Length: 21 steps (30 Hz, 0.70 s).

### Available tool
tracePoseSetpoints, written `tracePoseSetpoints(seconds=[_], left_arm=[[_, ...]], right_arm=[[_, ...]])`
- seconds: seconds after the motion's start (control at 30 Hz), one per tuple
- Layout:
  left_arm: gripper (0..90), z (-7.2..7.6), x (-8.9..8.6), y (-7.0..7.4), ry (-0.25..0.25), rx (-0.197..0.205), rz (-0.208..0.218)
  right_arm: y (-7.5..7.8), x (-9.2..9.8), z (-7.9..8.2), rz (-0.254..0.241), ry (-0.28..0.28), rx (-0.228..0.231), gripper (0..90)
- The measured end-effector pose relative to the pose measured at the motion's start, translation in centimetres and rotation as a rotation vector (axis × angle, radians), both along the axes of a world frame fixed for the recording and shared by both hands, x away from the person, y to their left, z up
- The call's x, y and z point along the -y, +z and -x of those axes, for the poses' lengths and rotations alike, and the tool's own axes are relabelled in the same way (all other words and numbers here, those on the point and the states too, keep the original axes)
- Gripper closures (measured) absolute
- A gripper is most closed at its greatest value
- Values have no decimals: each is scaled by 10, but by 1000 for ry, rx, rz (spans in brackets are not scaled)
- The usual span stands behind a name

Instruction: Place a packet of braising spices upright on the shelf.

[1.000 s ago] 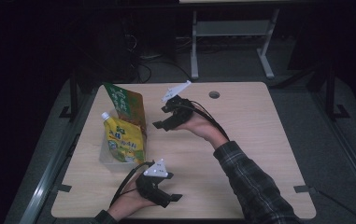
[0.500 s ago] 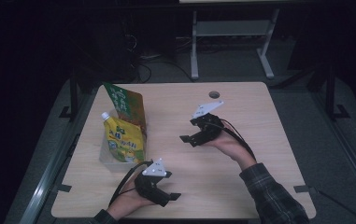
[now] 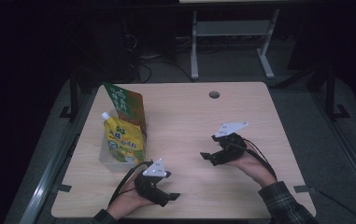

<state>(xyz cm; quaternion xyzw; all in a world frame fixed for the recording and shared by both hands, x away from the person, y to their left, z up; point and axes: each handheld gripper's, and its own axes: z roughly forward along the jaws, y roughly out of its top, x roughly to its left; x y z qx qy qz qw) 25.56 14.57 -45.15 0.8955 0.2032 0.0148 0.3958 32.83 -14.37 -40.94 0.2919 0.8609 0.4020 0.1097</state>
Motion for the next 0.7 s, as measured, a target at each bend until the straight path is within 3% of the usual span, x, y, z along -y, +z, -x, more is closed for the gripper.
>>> tracePoseSetpoints(seconds=[0.37, 0.53, 0.7], left_arm=[[172, -1, 0, -2, 2, -1, -3], [172, -1, 0, -3, -3, -3, -12], [173, -1, 0, -4, -2, -7, -15]], right_arm=[[-19, 25, 32, -3, -34, -31, 181], [-28, 33, 47, 23, -41, -30, 182], [-36, 45, 59, 8, -54, -48, 181]])
